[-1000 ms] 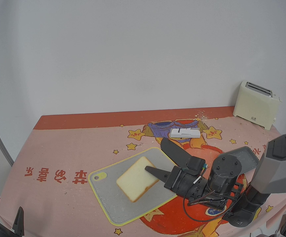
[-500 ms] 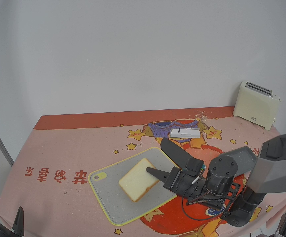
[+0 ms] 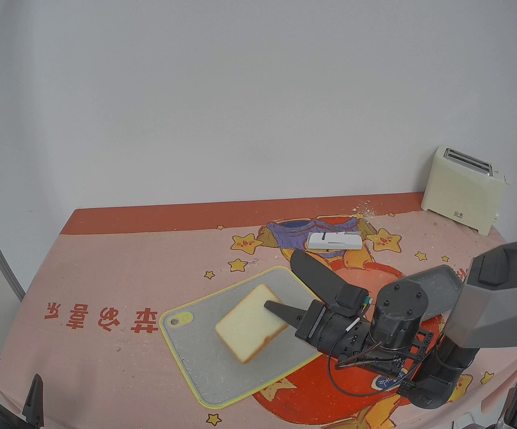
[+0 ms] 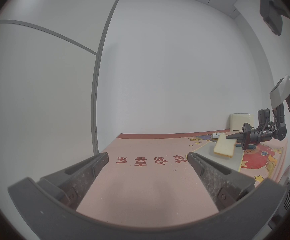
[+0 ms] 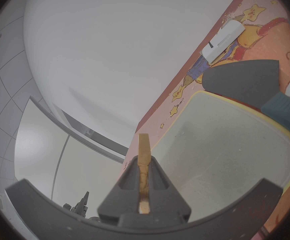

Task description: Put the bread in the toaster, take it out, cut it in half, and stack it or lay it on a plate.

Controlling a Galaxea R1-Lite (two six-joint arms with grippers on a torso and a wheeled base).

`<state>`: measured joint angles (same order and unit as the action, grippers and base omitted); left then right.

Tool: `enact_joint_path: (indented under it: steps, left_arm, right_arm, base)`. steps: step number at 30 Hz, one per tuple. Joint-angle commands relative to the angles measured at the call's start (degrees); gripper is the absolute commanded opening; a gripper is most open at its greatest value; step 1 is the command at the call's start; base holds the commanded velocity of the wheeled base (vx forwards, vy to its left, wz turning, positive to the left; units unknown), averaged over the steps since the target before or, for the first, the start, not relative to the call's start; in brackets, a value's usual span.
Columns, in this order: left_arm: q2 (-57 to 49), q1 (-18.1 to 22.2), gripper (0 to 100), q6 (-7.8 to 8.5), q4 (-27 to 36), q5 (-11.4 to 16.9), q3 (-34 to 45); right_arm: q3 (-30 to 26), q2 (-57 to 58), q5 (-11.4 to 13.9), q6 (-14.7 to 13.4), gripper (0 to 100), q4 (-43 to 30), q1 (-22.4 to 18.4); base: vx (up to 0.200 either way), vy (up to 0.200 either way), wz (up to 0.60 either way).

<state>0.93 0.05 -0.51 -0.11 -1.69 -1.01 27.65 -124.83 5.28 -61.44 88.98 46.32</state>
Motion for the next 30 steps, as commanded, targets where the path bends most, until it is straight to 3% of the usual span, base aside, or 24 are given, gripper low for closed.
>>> enact_joint_path:
  steps: [1, 14, 15, 27, 30]
  left_arm:
    - [-0.1, 0.0, 100, -0.02, 0.0, 0.0, 1.0]
    - [-0.1, 0.0, 100, -0.02, -0.1, -0.1, 1.0]
    - [-0.1, 0.0, 100, -0.02, -0.1, 0.0, 1.0]
    - [-0.1, 0.0, 100, -0.02, -0.1, 0.0, 1.0]
    - [-0.1, 0.0, 100, -0.02, 0.0, -0.1, 1.0]
  right_arm:
    - [-0.1, 0.0, 0.1, 0.0, 0, 0.1, 0.1]
    - [-0.6, -0.1, 0.0, 0.4, 0, 0.1, 0.5]
    - [-0.6, -0.1, 0.0, 0.4, 100, 0.1, 0.5]
    - [-0.5, 0.1, 0.0, 0.4, 100, 0.2, 0.4]
    - [-0.7, 0.1, -0.9, 2.5, 100, 0.2, 0.7]
  base:
    - [0.0, 0.0, 0.0]
    - [0.0, 0.0, 0.0]
    - [0.0, 0.0, 0.0]
    - [0.0, 0.0, 0.0]
    - [0.0, 0.0, 0.0]
